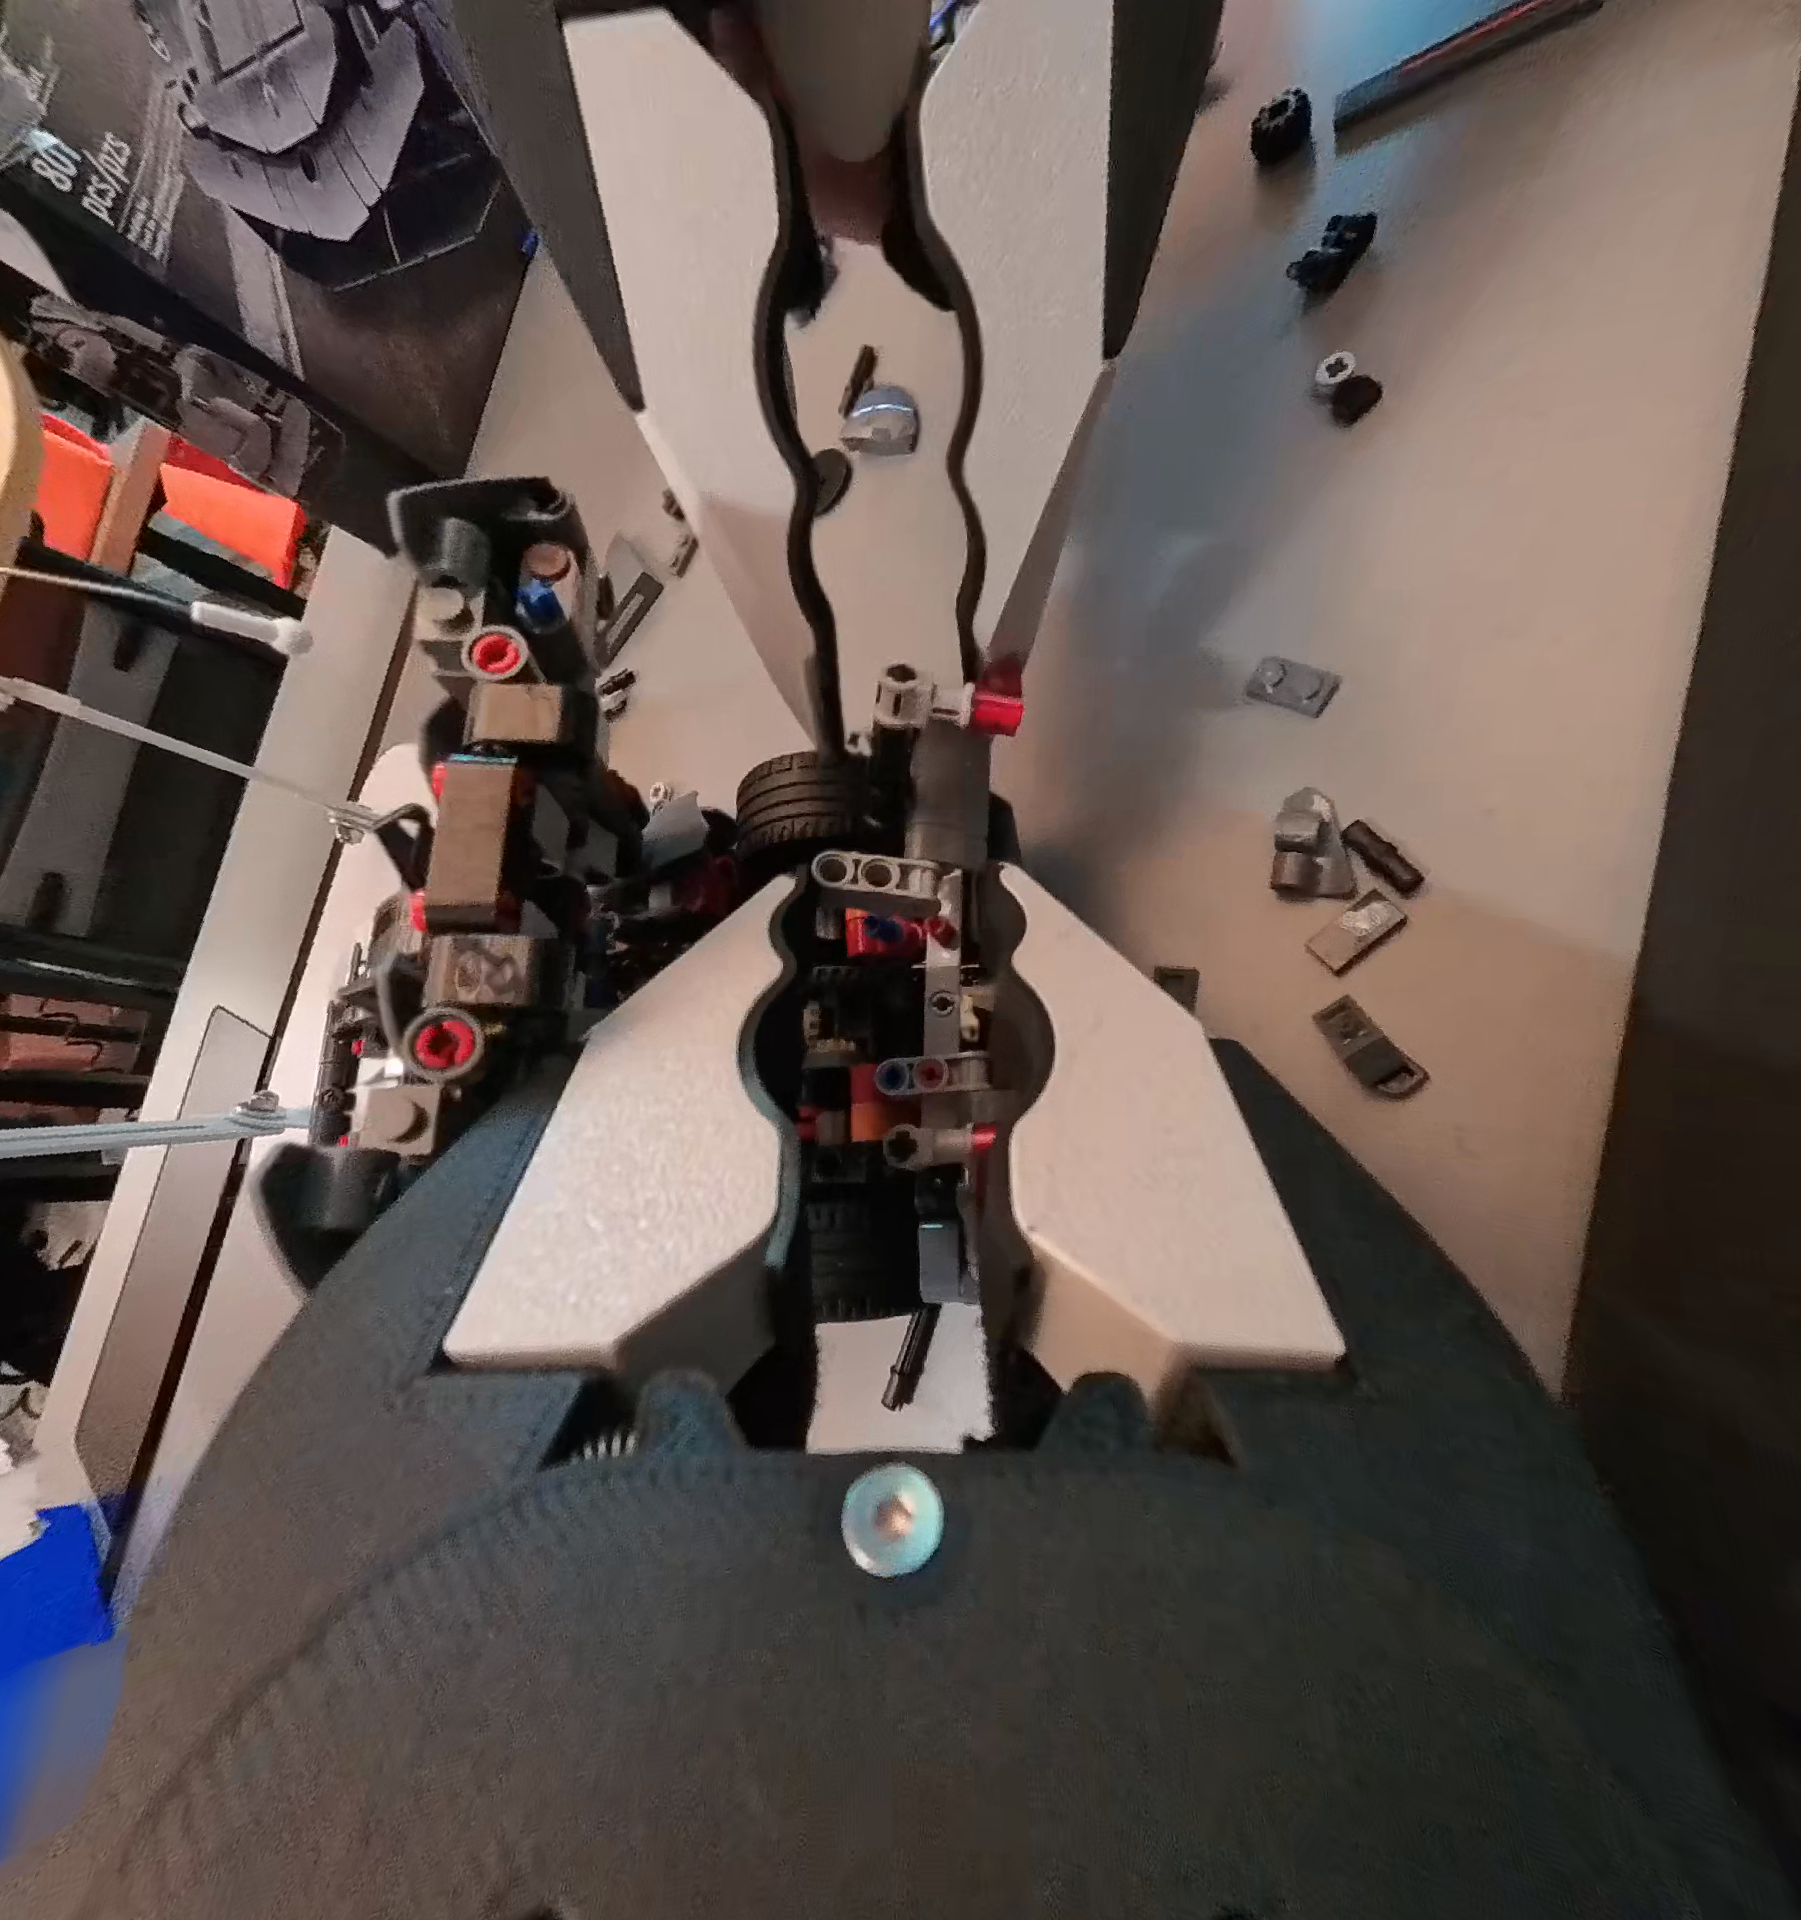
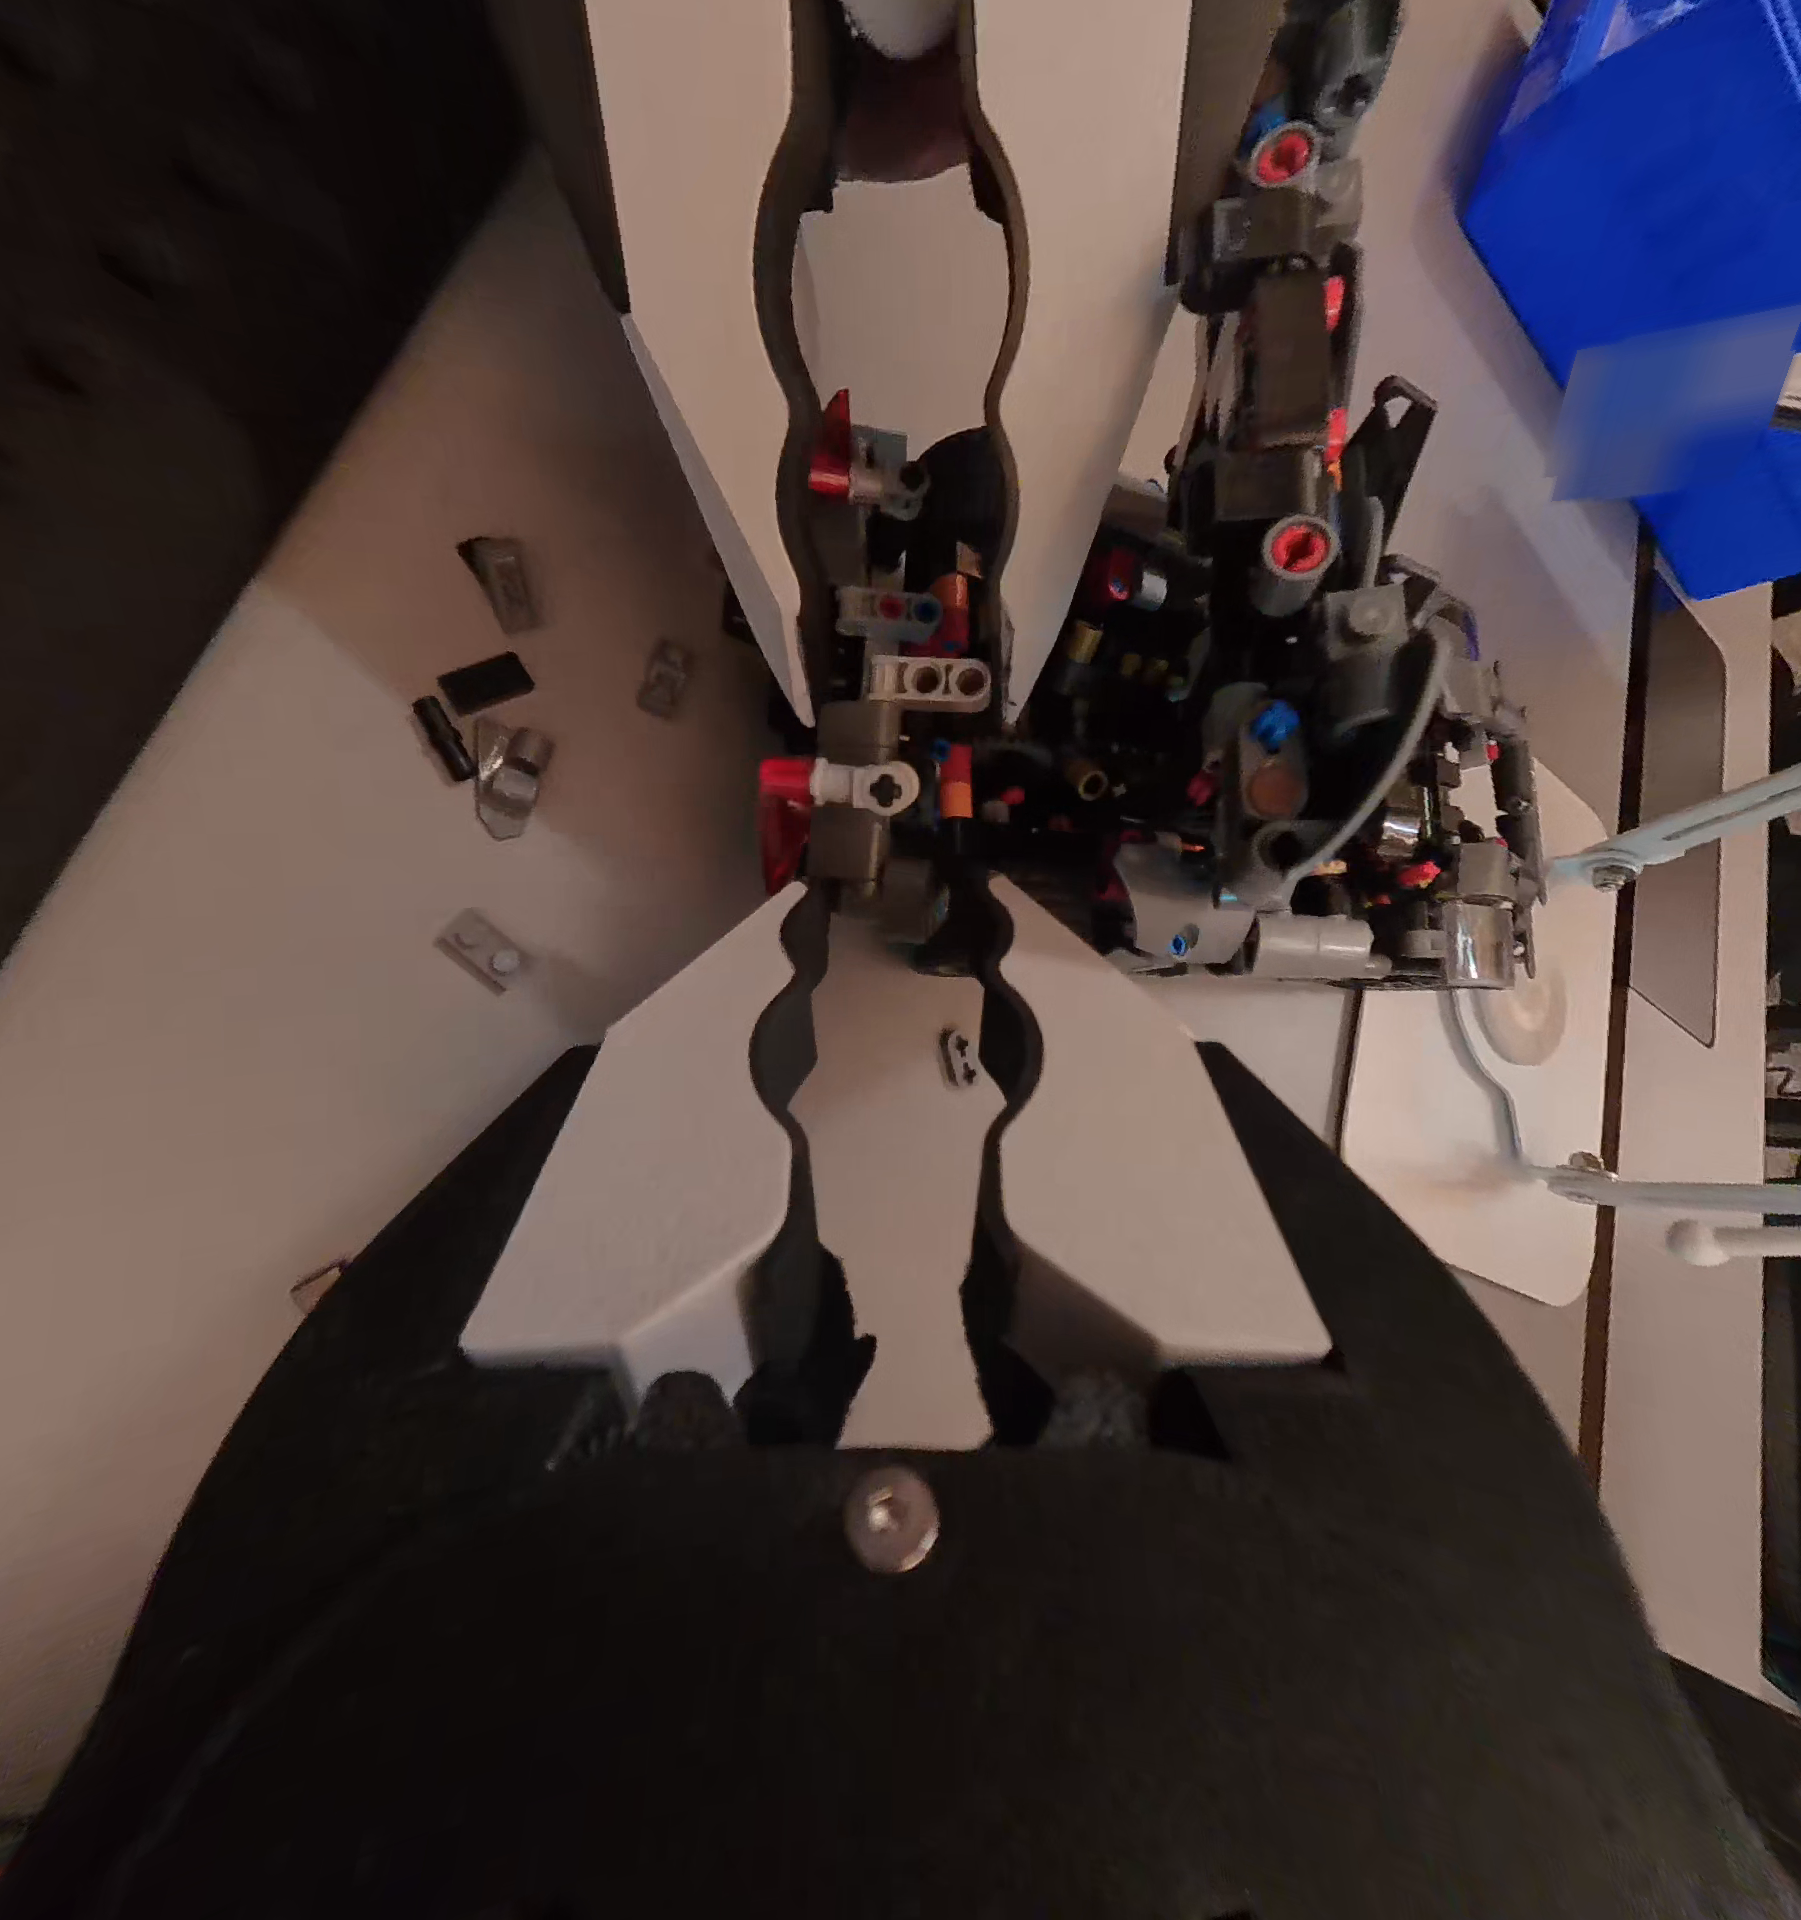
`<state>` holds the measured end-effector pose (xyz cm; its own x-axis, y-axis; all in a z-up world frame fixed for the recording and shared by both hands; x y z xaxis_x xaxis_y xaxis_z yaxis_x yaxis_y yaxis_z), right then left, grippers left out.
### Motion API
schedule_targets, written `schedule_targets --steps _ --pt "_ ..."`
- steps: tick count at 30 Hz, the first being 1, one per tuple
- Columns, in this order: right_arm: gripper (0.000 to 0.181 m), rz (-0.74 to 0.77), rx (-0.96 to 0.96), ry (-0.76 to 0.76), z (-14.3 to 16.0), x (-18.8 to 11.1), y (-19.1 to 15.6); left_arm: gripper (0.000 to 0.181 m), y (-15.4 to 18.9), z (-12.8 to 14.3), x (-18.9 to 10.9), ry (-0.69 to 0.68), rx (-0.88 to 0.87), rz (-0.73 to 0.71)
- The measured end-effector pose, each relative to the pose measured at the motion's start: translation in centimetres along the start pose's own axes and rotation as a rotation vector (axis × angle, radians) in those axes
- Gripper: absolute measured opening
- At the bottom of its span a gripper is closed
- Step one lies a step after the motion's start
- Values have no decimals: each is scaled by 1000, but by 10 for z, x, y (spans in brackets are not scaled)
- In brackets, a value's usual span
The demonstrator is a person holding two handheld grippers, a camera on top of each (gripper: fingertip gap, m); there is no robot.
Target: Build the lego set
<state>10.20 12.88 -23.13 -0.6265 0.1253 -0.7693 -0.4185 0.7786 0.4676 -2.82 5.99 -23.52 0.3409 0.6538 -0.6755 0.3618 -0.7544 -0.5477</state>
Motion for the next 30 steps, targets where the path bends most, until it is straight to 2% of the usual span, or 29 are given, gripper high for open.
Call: schedule_targets --steps 10,19,23,26,27,30 --pt "28 -8 20 51 2 -3 0 28 -2 1 -2 45 -21 32" --pt "36 -115 141 175 17 -8 7 29 -6 3 -5 106 -89 83" --pt "39 -136 119 197 8 -4 2 29 -6 3 -2 98 -103 75" --pt "34 -100 90 180 1 -6 0 29 -7 4 -2 108 -117 77" --pt "26 -81 92 167 1 -5 1 29 -7 4 -2 102 -120 66" --pt "24 -50 98 155 1 -3 2 29 -8 5 -1 88 -127 50"
Point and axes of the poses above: each gripper's, where its closed fingertips meet, x out along the fingers, z out of its underside, y = z × x across the jaws, the point moved 9 cm from there along -x, back along the fingers, and after that the axes turned 11 degrees about -y, right-handed, at the moved point
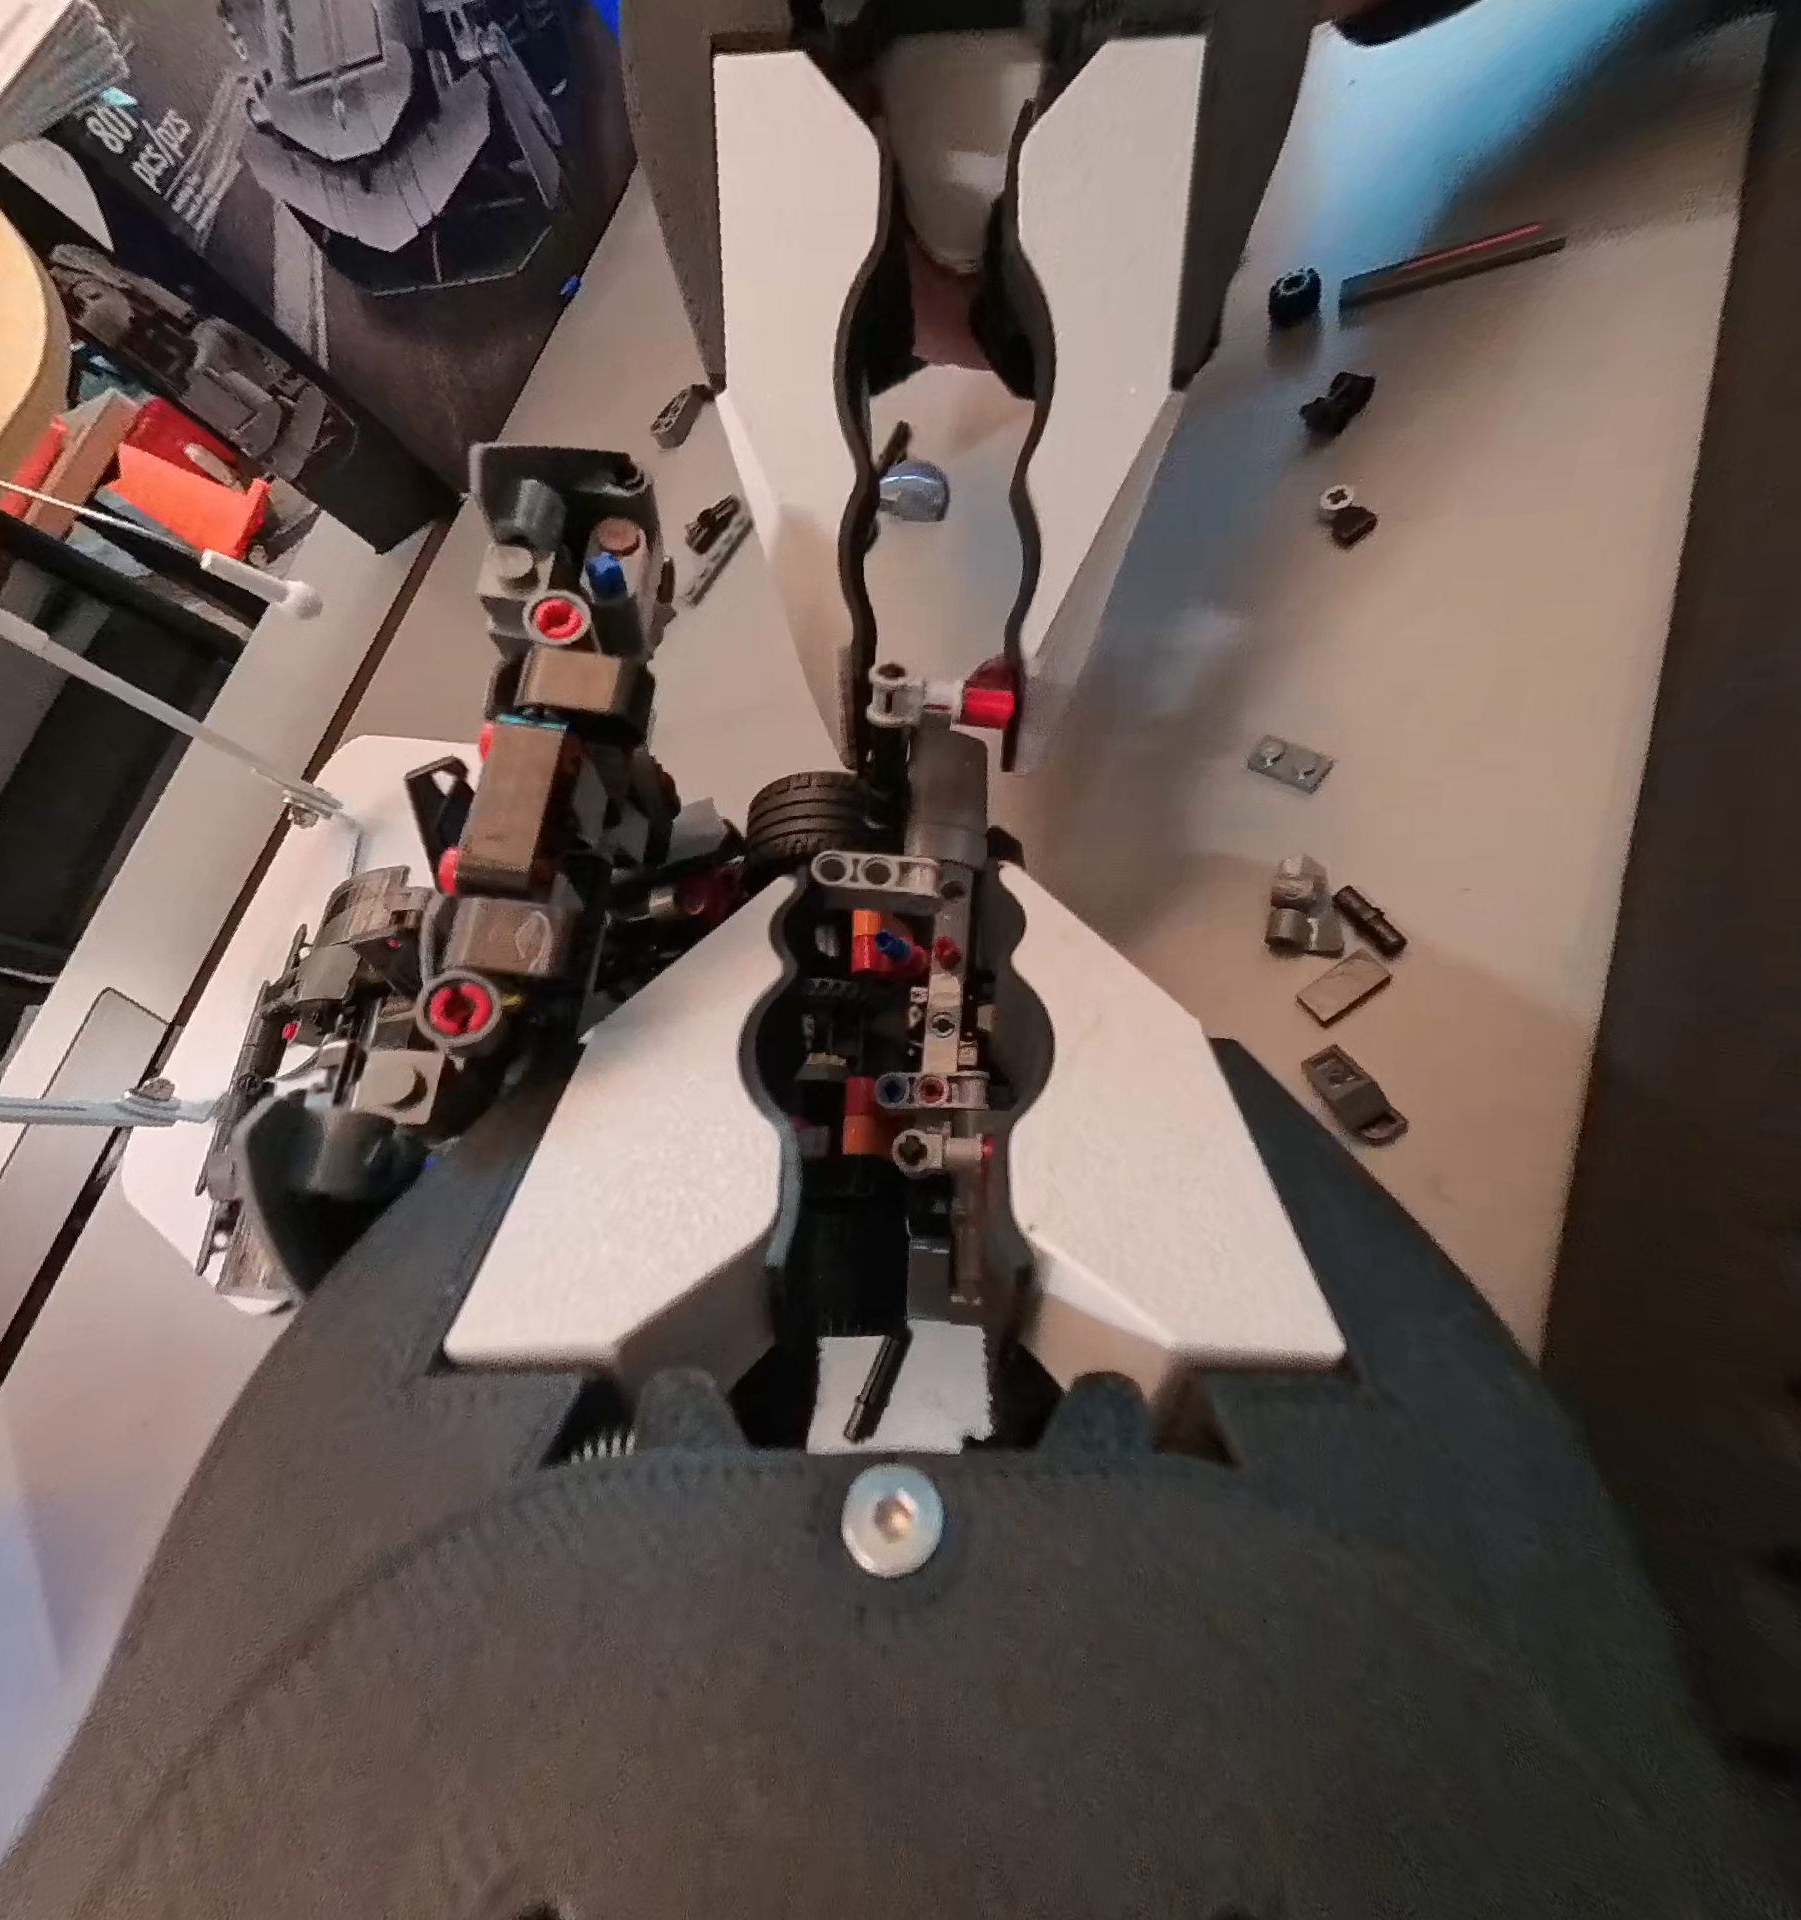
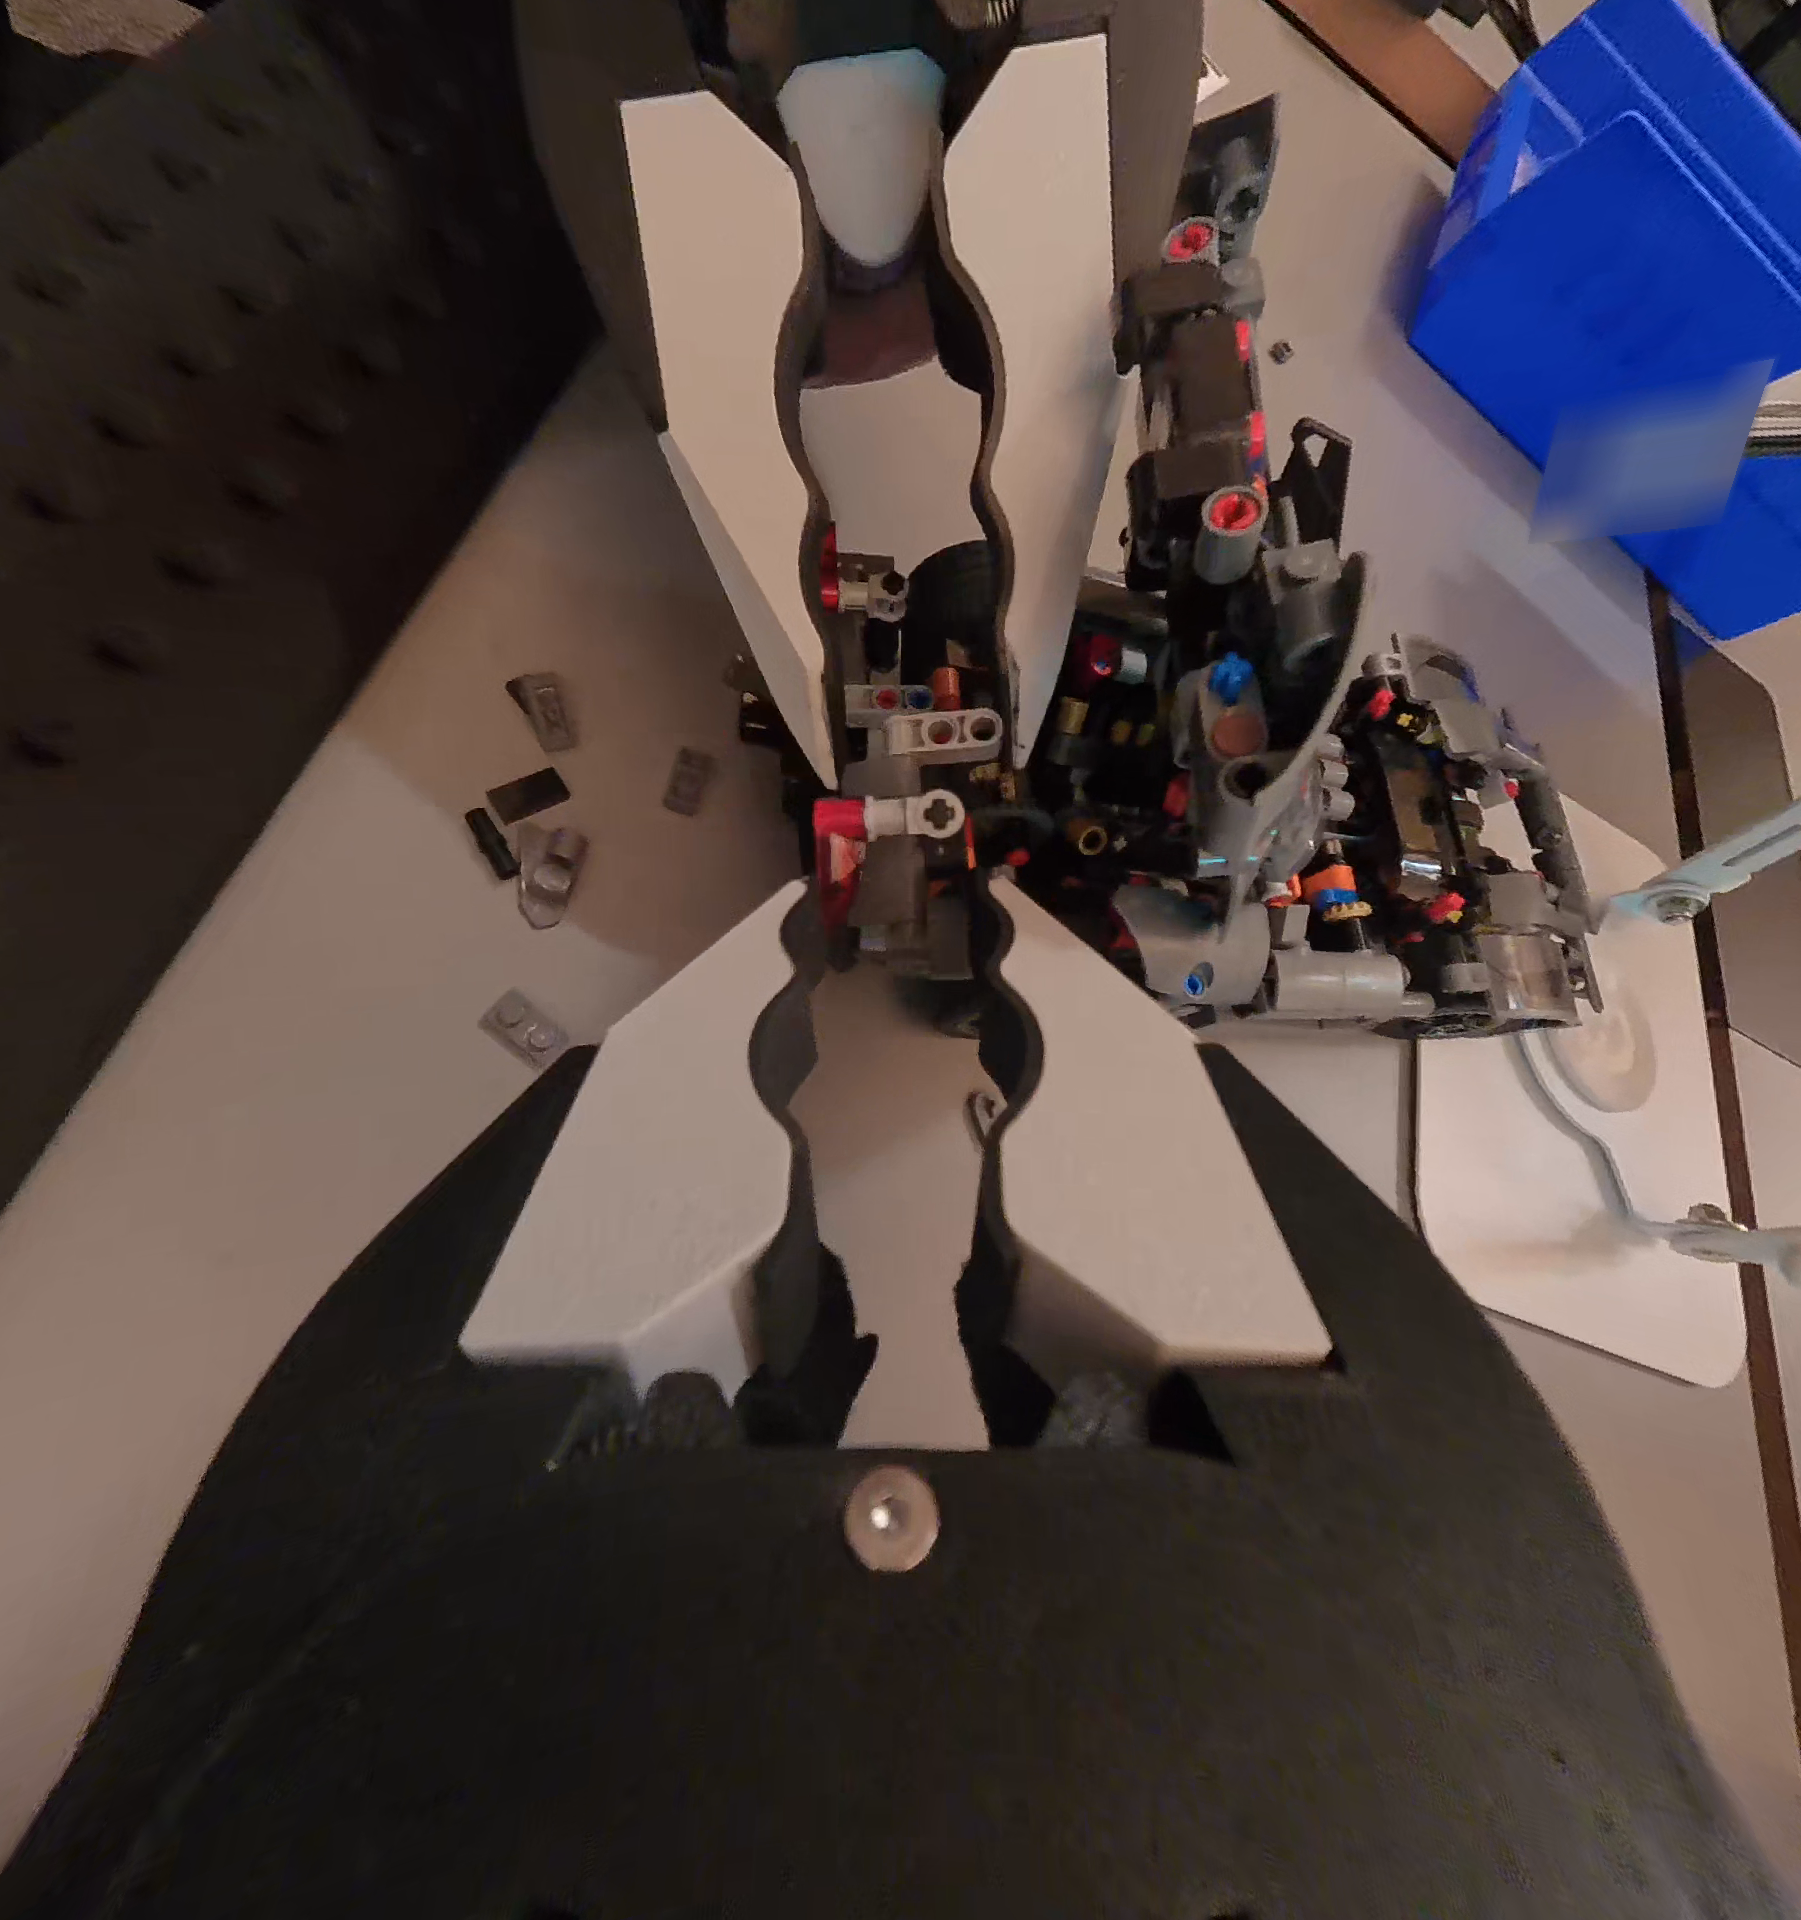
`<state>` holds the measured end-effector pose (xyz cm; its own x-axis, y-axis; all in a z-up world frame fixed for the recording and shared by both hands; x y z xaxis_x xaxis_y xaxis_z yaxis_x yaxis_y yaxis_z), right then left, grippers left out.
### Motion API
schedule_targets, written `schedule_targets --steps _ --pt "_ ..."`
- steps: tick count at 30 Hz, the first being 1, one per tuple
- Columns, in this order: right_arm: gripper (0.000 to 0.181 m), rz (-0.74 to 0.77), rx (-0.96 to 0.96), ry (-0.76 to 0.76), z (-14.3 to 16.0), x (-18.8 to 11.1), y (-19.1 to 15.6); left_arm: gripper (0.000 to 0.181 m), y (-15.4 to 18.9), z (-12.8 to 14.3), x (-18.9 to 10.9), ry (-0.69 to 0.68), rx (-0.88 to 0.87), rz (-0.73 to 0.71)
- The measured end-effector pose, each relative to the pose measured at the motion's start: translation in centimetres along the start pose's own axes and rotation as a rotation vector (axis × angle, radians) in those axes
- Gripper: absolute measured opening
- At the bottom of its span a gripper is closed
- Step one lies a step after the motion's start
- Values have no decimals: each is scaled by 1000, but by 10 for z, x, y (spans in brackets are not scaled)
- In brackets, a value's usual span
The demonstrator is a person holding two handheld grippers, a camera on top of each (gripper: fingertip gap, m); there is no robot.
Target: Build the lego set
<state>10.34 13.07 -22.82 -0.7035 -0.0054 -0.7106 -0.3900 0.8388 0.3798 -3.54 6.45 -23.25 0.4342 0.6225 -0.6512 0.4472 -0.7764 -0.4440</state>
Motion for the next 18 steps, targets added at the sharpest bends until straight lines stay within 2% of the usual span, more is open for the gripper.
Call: schedule_targets --steps 4,13,18 --pt "23 1 9 -14 0 1 1 29 1 0 2 -28 17 -22" --pt "21 -99 59 -64 9 10 4 36 7 1 3 -78 146 -61" --pt "21 -166 72 -114 7 17 7 34 11 4 7 -94 188 -55"
Point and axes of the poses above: each gripper's, where its closed fingertips meet, x out along the fingers, z out of its underside, y = z × x across the jaws, the point moved 9 cm from there along -x, back along the fingers, and after that the axes turned 11 degrees about -y, right-handed, at the moved point
